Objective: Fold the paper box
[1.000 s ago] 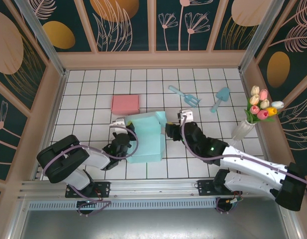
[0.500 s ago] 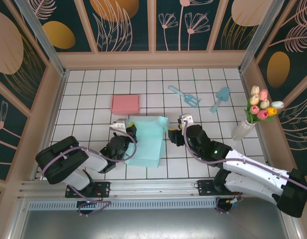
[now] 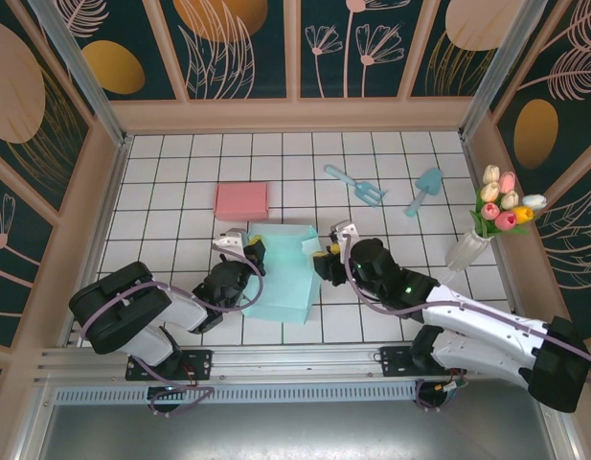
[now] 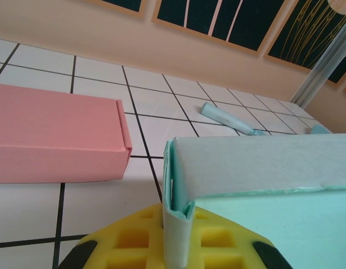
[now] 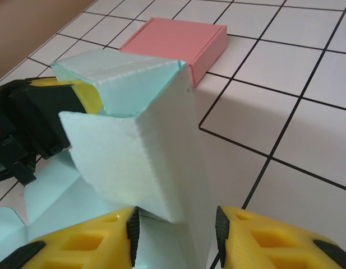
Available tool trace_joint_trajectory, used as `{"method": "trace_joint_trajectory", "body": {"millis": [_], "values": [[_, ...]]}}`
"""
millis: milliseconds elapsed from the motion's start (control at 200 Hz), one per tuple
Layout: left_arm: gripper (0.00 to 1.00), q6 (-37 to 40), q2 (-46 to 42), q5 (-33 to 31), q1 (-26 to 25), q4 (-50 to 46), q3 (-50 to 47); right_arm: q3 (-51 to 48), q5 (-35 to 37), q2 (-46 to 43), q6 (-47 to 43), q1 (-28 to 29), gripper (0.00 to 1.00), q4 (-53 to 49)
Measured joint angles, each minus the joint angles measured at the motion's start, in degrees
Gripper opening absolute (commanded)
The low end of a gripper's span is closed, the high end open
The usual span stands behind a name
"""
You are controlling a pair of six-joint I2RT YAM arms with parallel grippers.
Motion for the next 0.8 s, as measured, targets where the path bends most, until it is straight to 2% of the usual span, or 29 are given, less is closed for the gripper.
{"method": "trace_joint_trajectory", "body": {"millis": [310, 801], "values": [[0.0, -0.28, 0.5, 0.74, 0.0, -1.64, 1.16, 1.57, 1.51, 6.71, 0.26, 2.32, 0.4, 2.45], [0.0, -4.79, 0.11, -5.14, 0.76, -10.78, 2.93, 13.35, 18.64, 25.05, 1.99, 6.51, 0.39, -0.48]]}}
